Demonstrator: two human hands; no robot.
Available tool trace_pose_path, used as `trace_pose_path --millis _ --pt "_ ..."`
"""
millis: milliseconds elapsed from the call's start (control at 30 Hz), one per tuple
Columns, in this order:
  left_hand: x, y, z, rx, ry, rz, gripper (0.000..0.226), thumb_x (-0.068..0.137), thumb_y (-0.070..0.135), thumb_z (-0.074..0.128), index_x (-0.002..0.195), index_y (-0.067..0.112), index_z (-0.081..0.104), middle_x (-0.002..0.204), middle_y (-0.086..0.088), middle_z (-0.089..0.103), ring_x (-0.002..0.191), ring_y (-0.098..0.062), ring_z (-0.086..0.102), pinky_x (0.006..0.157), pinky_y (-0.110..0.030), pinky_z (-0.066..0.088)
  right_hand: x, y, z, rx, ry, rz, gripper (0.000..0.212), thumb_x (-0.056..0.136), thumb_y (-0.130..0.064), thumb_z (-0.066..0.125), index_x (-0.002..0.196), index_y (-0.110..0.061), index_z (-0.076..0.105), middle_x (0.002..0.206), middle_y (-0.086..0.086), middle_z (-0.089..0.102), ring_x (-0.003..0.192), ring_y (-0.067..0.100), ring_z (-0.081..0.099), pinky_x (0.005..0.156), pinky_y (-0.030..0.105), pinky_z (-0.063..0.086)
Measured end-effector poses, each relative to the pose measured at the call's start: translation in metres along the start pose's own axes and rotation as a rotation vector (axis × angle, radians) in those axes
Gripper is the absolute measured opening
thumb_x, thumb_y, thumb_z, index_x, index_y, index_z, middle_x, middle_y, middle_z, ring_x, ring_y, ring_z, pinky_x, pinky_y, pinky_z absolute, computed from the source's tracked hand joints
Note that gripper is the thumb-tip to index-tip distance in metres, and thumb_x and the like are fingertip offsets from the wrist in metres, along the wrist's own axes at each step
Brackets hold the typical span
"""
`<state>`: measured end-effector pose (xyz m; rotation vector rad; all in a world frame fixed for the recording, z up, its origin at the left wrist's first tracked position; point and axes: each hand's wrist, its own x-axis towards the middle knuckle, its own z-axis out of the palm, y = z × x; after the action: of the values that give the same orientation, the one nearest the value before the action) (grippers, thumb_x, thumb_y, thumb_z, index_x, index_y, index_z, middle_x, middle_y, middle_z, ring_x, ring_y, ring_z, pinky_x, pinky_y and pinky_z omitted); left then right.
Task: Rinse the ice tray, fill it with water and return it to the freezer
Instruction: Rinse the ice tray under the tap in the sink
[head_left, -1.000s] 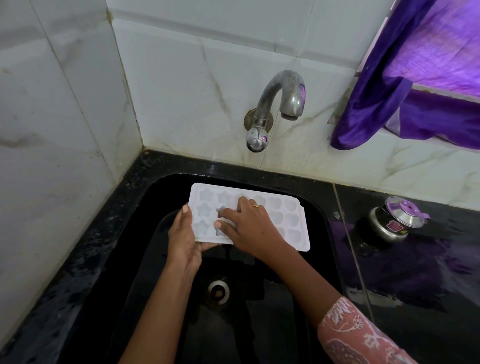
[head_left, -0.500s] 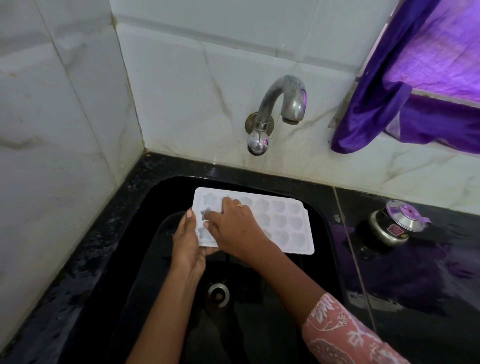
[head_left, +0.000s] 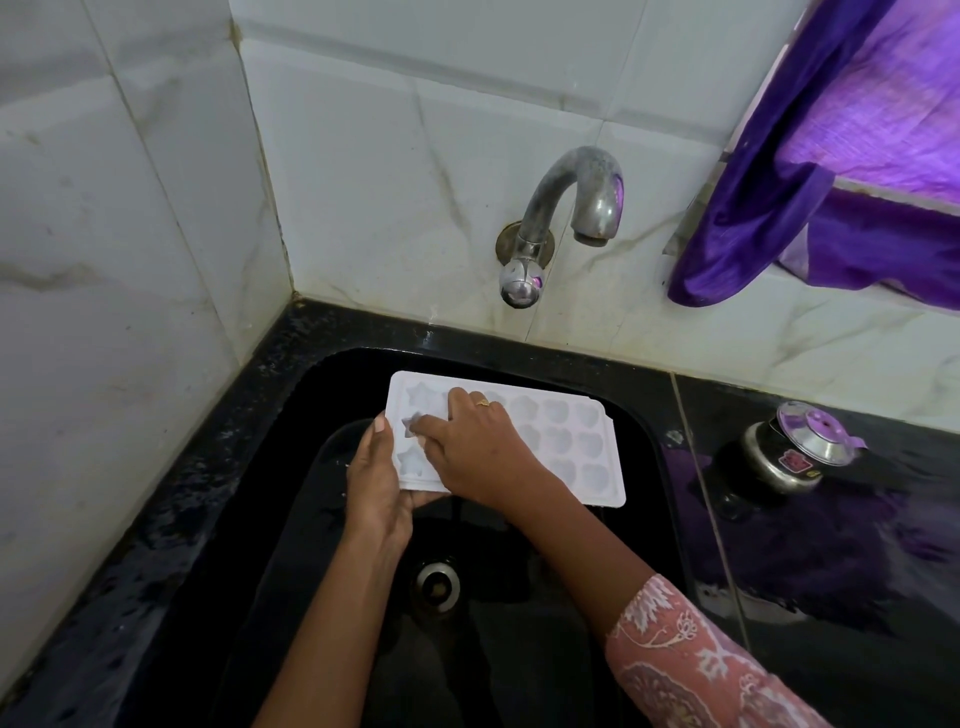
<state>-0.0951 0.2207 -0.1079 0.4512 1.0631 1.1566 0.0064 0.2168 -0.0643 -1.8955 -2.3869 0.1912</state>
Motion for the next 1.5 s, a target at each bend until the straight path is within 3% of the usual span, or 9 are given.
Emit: trace_pose_path --millis 233,333,467,600,800,933,1100,1300,1500 --pt "0.002 0.003 -0.004 -0.002 0.013 -0.002 0.031 0.098 0.036 0.038 0.112 0.018 0.059 0.093 -0.007 0.068 0.073 -0.019 0.068 0.046 -0.033 0.054 -0.003 -0.004 0.007 0.060 -0.003 -0.018 0.037 0.098 -0.028 0.035 0.132 -0.022 0.048 0.110 0.016 0.048 0.101 0.030 0.046 0.086 0.037 0.034" --pt "0.002 0.005 -0.005 0.005 0.002 0.003 0.031 0.098 0.037 0.037 0.113 0.018 0.058 0.093 -0.007 0.068 0.072 -0.018 0.068 0.045 -0.034 0.054 -0.011 -0.003 0.007 0.077 0.072 -0.015 0.039 0.097 -0.028 0.037 0.135 -0.024 0.043 0.108 0.015 0.047 0.099 0.028 0.044 0.085 0.037 0.034" --pt "0.001 0.010 -0.008 -0.006 -0.003 -0.007 0.033 0.098 0.036 0.037 0.119 0.017 0.054 0.101 -0.008 0.066 0.088 -0.025 0.065 0.047 -0.037 0.056 -0.039 0.006 0.003 0.146 0.244 0.151 0.041 0.096 -0.024 0.038 0.138 -0.024 0.038 0.101 0.006 0.042 0.092 0.019 0.038 0.083 0.035 0.033" --pt "0.001 0.008 -0.012 0.020 -0.006 -0.019 0.033 0.099 0.038 0.036 0.120 0.020 0.053 0.102 -0.004 0.065 0.089 -0.022 0.064 0.049 -0.040 0.057 -0.072 0.033 0.005 0.111 0.302 0.303 0.036 0.096 -0.024 0.039 0.132 -0.024 0.046 0.096 -0.001 0.032 0.088 0.013 0.028 0.078 0.029 0.023" --pt "0.000 0.007 -0.010 0.029 -0.019 -0.023 0.032 0.099 0.038 0.034 0.120 0.021 0.052 0.100 -0.001 0.065 0.088 -0.020 0.064 0.055 -0.044 0.058 -0.111 0.067 0.013 0.029 0.409 0.467 0.034 0.090 -0.031 0.039 0.115 -0.020 0.059 0.087 -0.003 0.033 0.078 0.014 0.032 0.071 0.031 0.028" --pt "0.001 0.008 -0.011 0.055 -0.022 -0.013 0.036 0.099 0.039 0.033 0.125 0.020 0.050 0.102 -0.002 0.065 0.090 -0.021 0.064 0.061 -0.046 0.054 -0.125 0.068 0.022 0.013 0.405 0.493 0.037 0.091 -0.039 0.034 0.108 -0.022 0.061 0.086 -0.004 0.032 0.076 0.013 0.032 0.068 0.029 0.028" --pt "0.001 0.010 -0.013 0.080 -0.037 -0.005 0.040 0.099 0.039 0.032 0.129 0.017 0.048 0.104 -0.003 0.065 0.091 -0.022 0.064 0.054 -0.041 0.058 -0.127 0.069 0.024 0.055 0.313 0.490 0.060 0.087 -0.052 0.014 0.119 -0.025 0.057 0.091 -0.002 0.033 0.083 0.014 0.033 0.074 0.030 0.027" --pt "0.000 0.012 -0.014 0.072 -0.025 -0.004 0.043 0.099 0.039 0.032 0.132 0.015 0.047 0.108 -0.005 0.064 0.092 -0.023 0.063 0.051 -0.040 0.058 -0.127 0.070 0.023 0.095 0.291 0.441 0.064 0.083 -0.057 0.011 0.119 -0.027 0.055 0.093 -0.002 0.032 0.086 0.014 0.032 0.076 0.029 0.025" --pt "-0.003 0.012 -0.011 0.053 -0.020 -0.002 0.039 0.099 0.038 0.032 0.128 0.016 0.048 0.103 -0.003 0.064 0.089 -0.022 0.063 0.049 -0.040 0.057 -0.127 0.072 0.024 0.077 0.323 0.438 0.059 0.085 -0.055 0.017 0.104 -0.021 0.061 0.089 -0.002 0.033 0.082 0.014 0.033 0.073 0.030 0.027"
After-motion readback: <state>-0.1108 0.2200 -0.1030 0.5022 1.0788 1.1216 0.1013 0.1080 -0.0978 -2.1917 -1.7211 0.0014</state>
